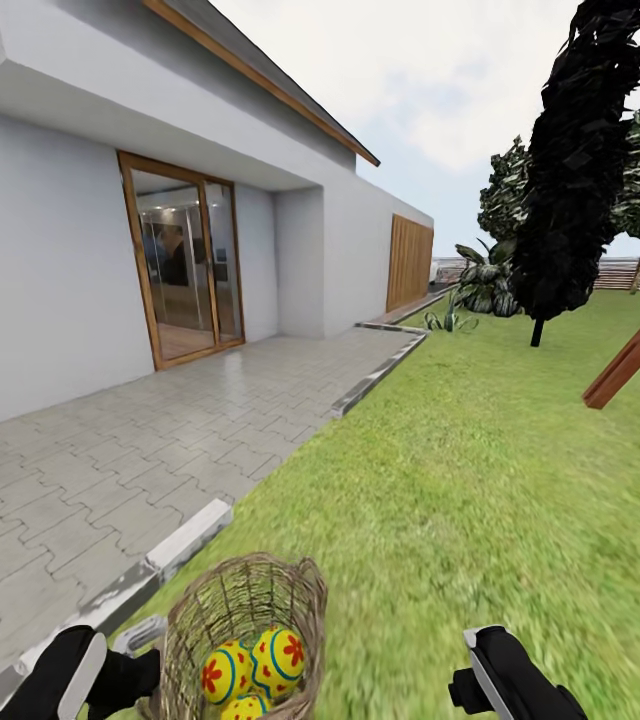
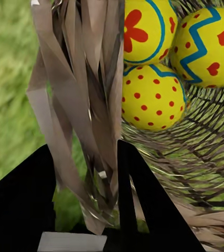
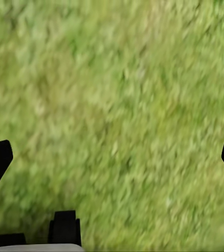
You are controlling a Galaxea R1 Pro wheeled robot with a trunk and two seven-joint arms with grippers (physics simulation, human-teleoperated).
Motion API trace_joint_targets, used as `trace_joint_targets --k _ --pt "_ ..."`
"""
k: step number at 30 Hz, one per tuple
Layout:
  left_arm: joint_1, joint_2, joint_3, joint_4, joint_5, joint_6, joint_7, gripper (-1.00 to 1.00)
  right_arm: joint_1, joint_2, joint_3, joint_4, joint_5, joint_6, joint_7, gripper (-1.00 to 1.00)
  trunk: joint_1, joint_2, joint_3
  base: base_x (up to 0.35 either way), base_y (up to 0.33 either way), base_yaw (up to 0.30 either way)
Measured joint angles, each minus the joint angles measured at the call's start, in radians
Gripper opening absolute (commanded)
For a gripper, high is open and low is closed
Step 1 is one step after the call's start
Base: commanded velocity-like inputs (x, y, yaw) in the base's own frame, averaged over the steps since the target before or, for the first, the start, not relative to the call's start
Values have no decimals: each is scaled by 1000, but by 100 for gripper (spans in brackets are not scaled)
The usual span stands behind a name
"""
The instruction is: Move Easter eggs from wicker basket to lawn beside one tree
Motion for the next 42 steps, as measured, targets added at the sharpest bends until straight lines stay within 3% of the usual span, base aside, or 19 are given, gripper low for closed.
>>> trace_joint_targets --k 3,7,11,15,21,24,27,42 --pt "0 -1 0 2 56 0 -1 -100 0 0 1 0 0 0 0 100 -12 21 10 0 0 0" --pt "0 -1 0 4 14 0 0 -100 0 0 1 0 0 0 0 100 -27 49 22 0 0 0" --pt "0 -2 -1 5 44 0 -1 -100 0 0 1 0 0 0 0 100 -42 77 35 0 0 0" --pt "0 -3 -2 9 24 -1 0 -100 0 0 1 0 0 0 -1 100 -58 105 47 0 0 0" --pt "0 -6 -3 10 35 -1 0 -100 0 -1 -1 0 -1 0 -1 100 -81 147 66 0 0 -29" --pt "0 -6 -3 11 21 -2 0 -100 0 -5 -4 -2 -10 0 2 100 -92 168 75 0 0 -259" --pt "-1 -7 -3 11 37 -2 -1 -100 0 -6 -3 -2 -4 0 0 100 -104 189 85 0 0 -285" --pt "0 -22 -2 13 34 -3 0 -100 0 -12 -7 -10 -10 2 0 100 -157 287 129 0 0 -287"
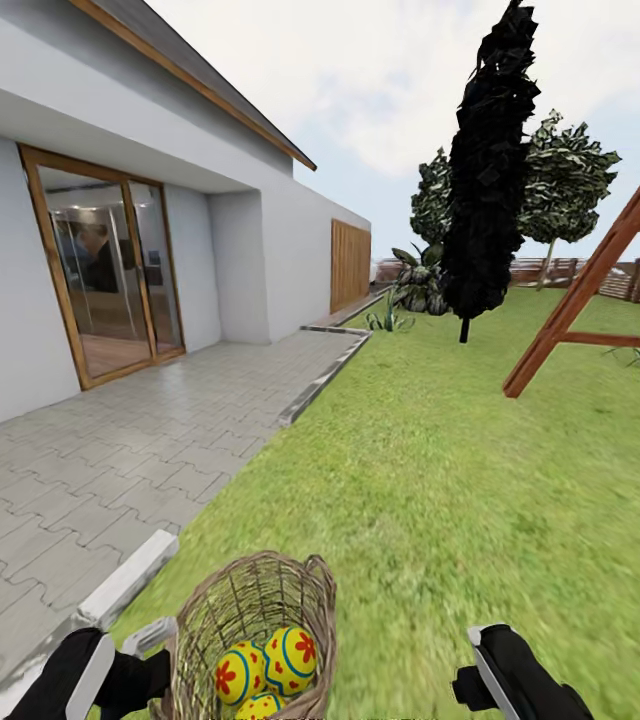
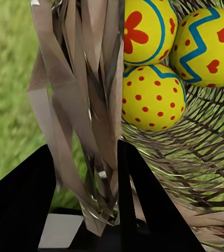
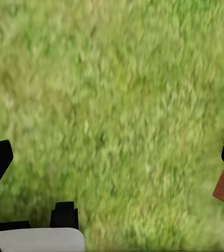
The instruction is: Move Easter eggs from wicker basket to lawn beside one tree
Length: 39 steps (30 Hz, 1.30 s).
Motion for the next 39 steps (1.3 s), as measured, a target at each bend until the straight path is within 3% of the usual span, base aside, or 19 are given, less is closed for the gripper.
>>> trace_joint_targets --k 5,8,12,15,19,23,27,33,39 --pt "0 0 2 0 -6 -3 -5 -100 0 1 0 0 0 3 0 100 -1 0 0 180 20 -160" --pt "0 0 2 0 14 -2 -5 -100 0 0 1 -1 0 2 0 100 0 0 0 239 220 -26" --pt "1 -8 2 2 -25 -3 -3 -100 0 1 1 -1 0 3 0 100 -1 0 0 297 119 -2" --pt "0 -13 0 3 7 -3 -2 -100 0 1 1 -1 -1 2 0 100 -1 0 0 341 7 -46" --pt "0 -15 0 4 -18 -3 -2 -100 0 0 0 -2 -4 0 1 100 -1 0 0 344 0 -261" --pt "0 -15 0 3 4 -3 -3 -100 0 0 -1 -2 -4 0 2 100 -1 0 0 344 0 -288" --pt "0 -14 0 3 -10 -3 -2 -100 0 -1 -2 -2 -4 2 2 100 -1 0 0 344 0 -289" --pt "0 -15 0 2 -4 -3 -3 -100 0 -3 -2 -2 -4 3 1 100 -1 0 0 344 0 -278" --pt "0 -15 0 2 -5 -3 -3 -100 0 -3 -1 -2 -4 3 1 100 -1 0 0 344 0 -39"
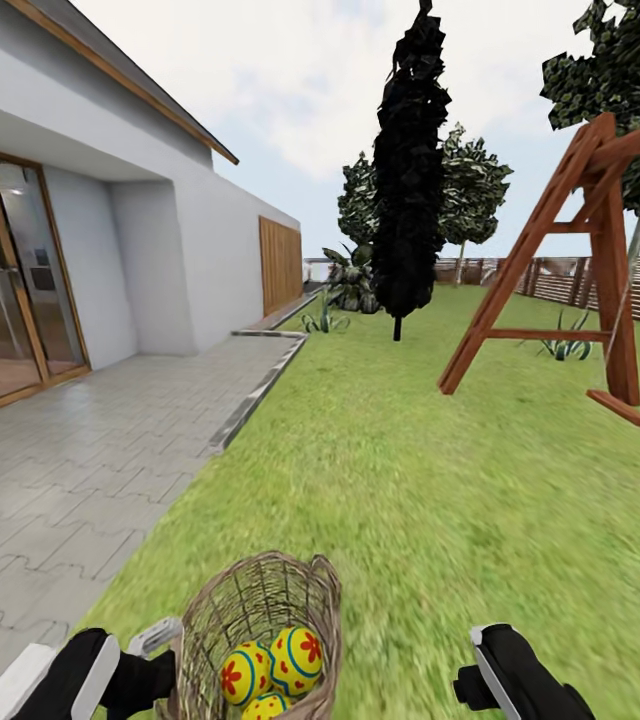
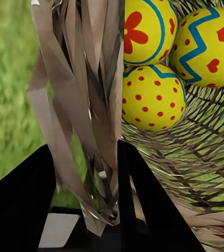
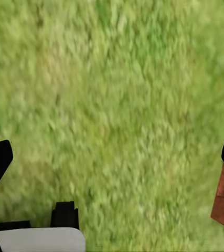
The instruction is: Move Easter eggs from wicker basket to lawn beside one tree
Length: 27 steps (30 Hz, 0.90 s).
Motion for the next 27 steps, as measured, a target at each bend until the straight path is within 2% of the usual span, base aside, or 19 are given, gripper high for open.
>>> trace_joint_targets --k 4,8,14,19,22,27 --pt "0 0 0 0 -9 0 0 -100 0 0 0 0 0 0 1 100 0 0 0 344 0 -187" --pt "0 0 0 0 6 0 0 -100 0 0 0 -1 0 1 1 100 0 0 0 344 0 -244" --pt "0 0 0 0 -4 0 1 -100 0 0 0 0 1 1 -1 100 0 0 0 344 0 -24" --pt "0 -2 0 0 3 0 1 -100 0 0 0 0 1 1 0 100 0 0 0 343 0 -11" --pt "0 -3 0 0 -11 0 2 -100 0 0 0 -1 0 1 0 100 0 0 1 343 0 -215" --pt "0 -3 0 0 14 0 0 -100 0 1 0 -1 0 1 0 100 0 0 2 344 0 -142"
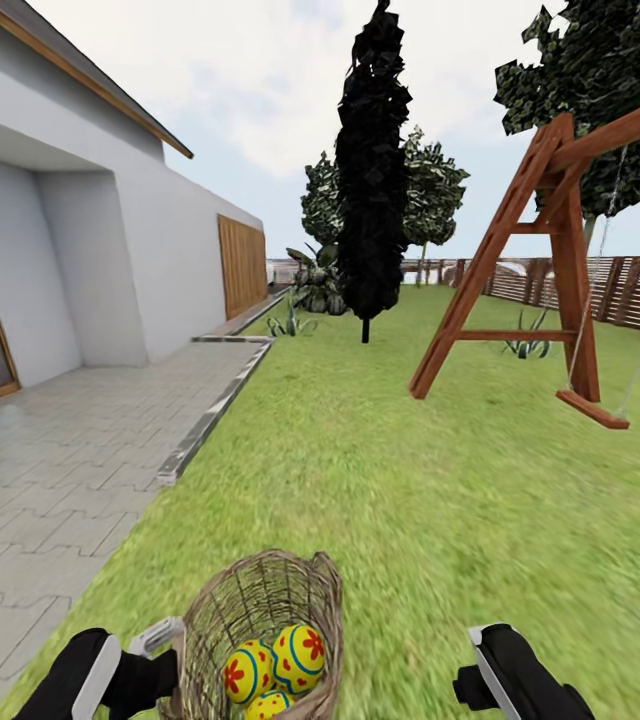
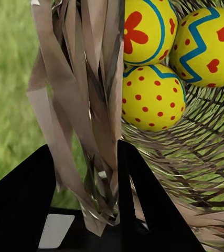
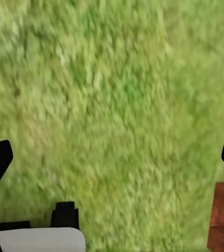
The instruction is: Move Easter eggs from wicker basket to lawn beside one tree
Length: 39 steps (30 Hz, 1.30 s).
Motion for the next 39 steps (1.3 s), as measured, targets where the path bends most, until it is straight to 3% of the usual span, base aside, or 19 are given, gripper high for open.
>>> trace_joint_targets --k 4,8,12,39 --pt "0 0 0 0 -24 0 0 -100 0 1 0 0 1 1 -1 100 0 0 0 344 0 -5" --pt "0 -1 0 0 -7 0 1 -100 0 1 1 0 1 1 0 100 0 0 0 344 0 0" --pt "0 0 0 0 -19 0 2 -100 0 0 0 0 1 1 -1 100 0 0 0 344 0 0" --pt "0 -7 0 0 -12 0 2 -100 0 0 0 -3 2 0 -1 100 0 0 0 344 0 0"
